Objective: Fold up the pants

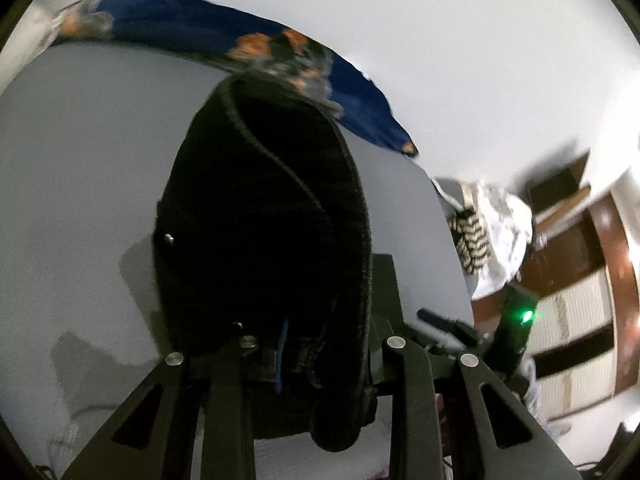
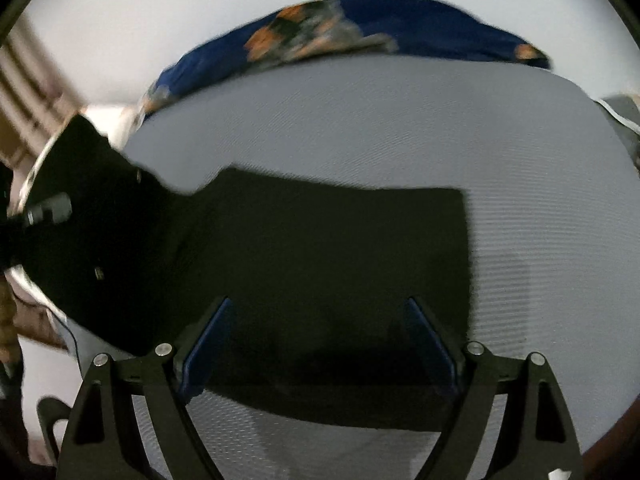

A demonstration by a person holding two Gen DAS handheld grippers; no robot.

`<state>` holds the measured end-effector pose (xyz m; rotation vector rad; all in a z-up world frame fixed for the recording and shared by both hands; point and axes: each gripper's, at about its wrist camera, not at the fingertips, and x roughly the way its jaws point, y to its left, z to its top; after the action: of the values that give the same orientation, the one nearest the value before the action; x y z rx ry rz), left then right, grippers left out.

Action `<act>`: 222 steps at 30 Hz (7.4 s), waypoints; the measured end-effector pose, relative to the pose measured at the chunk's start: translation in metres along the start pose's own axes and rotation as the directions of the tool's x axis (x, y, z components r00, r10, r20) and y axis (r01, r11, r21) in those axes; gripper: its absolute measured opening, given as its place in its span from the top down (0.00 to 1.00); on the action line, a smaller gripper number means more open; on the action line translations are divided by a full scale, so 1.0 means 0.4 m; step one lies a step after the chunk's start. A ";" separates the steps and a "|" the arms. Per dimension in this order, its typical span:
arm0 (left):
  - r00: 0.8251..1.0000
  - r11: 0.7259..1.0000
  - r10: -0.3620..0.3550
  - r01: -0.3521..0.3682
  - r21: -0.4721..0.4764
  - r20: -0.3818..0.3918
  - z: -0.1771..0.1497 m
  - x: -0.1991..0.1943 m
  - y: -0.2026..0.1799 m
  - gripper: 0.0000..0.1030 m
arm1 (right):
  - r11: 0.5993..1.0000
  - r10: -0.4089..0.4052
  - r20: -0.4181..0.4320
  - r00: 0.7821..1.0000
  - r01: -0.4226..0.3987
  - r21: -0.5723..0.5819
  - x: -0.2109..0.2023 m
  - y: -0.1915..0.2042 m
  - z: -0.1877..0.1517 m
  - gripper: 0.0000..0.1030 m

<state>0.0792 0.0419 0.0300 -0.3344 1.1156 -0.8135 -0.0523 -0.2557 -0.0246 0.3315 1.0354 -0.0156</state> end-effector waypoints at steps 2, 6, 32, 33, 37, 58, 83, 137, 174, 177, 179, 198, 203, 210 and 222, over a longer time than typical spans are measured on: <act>1.000 0.999 -0.009 0.009 0.032 -0.028 0.002 0.049 -0.036 0.74 | 0.999 -0.005 0.024 1.000 0.004 0.052 -0.019 -0.039 0.006 0.18; 0.994 0.997 -0.049 0.055 0.061 -0.095 -0.003 0.147 -0.097 0.74 | 0.990 0.000 0.046 0.999 -0.007 0.138 -0.038 -0.111 0.005 0.18; 0.990 0.955 0.116 -0.090 0.284 -0.075 -0.112 0.275 -0.205 0.24 | 0.907 0.310 0.001 0.951 -0.296 0.300 0.090 -0.216 -0.021 0.18; 0.988 0.954 0.145 -0.125 0.271 -0.055 -0.108 0.262 -0.186 0.24 | 0.898 0.337 -0.004 0.941 -0.320 0.303 0.098 -0.216 -0.018 0.19; 0.974 0.961 0.224 -0.217 0.174 -0.022 -0.095 0.214 -0.088 0.24 | 0.863 0.431 -0.015 0.902 -0.408 0.298 0.128 -0.220 -0.006 0.30; 0.947 0.947 0.319 -0.320 -0.025 -0.032 -0.155 0.195 0.129 0.24 | 0.763 0.624 -0.058 0.780 -0.590 0.264 0.253 -0.187 0.033 0.52; 0.944 0.944 0.328 -0.329 -0.032 -0.022 -0.151 0.204 0.115 0.24 | 0.767 0.610 0.002 0.793 -0.590 0.252 0.181 -0.133 0.047 0.89; 0.924 0.909 0.377 -0.354 0.221 -0.069 -0.254 0.319 -0.018 0.24 | 0.982 0.125 -0.019 0.992 -0.121 0.145 -0.002 -0.197 -0.082 0.89; 0.918 0.896 0.390 -0.363 0.255 -0.066 -0.282 0.326 -0.045 0.22 | 0.984 0.074 -0.055 0.996 -0.064 0.169 0.016 -0.212 -0.138 0.81; 0.914 0.886 0.402 -0.375 0.273 -0.050 -0.283 0.319 -0.050 0.22 | 0.989 0.047 -0.056 0.997 -0.039 0.145 0.013 -0.204 -0.134 0.80; 0.910 0.877 0.413 -0.385 0.287 -0.040 -0.286 0.318 -0.057 0.22 | 0.991 0.037 -0.058 0.998 -0.029 0.132 0.014 -0.199 -0.130 0.80; 0.879 0.836 0.475 -0.464 0.292 0.038 -0.211 0.291 -0.040 0.22 | 0.996 0.011 -0.071 0.997 -0.004 0.093 0.035 -0.190 -0.049 0.60; 0.916 0.894 0.401 -0.395 0.214 0.017 -0.180 0.282 -0.005 0.22 | 0.995 0.011 -0.083 0.996 -0.003 0.095 0.062 -0.201 -0.034 0.57; 0.962 0.959 0.270 -0.265 0.099 -0.047 -0.151 0.288 0.049 0.22 | 0.981 0.122 -0.104 0.987 -0.104 0.165 0.094 -0.264 -0.036 0.51; 0.992 0.994 0.052 -0.063 -0.088 -0.118 -0.125 0.303 0.143 0.22 | 0.850 0.468 -0.123 0.875 -0.407 0.333 0.158 -0.382 -0.050 0.51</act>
<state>0.0819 0.0002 -0.1068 -0.3333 1.2678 -0.7392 -0.0622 -0.3863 -0.1275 0.8590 1.1369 0.2853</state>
